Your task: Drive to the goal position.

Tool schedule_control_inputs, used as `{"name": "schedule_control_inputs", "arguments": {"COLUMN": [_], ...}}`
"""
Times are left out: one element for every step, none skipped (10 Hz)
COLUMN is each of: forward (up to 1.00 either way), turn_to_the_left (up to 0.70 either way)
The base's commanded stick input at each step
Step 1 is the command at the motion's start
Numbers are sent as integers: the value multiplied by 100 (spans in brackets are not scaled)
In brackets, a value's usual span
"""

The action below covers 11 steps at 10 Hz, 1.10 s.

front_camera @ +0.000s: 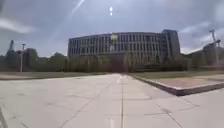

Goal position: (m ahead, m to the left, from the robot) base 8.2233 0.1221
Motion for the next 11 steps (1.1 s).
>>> {"name": "schedule_control_inputs", "arguments": {"forward": [100, 100, 100, 100, 100, 100, 100, 100, 100, 100, 100], "turn_to_the_left": [-20, -31, -38, 0, 0, 0, 0, 0, 0, 0, 0]}}
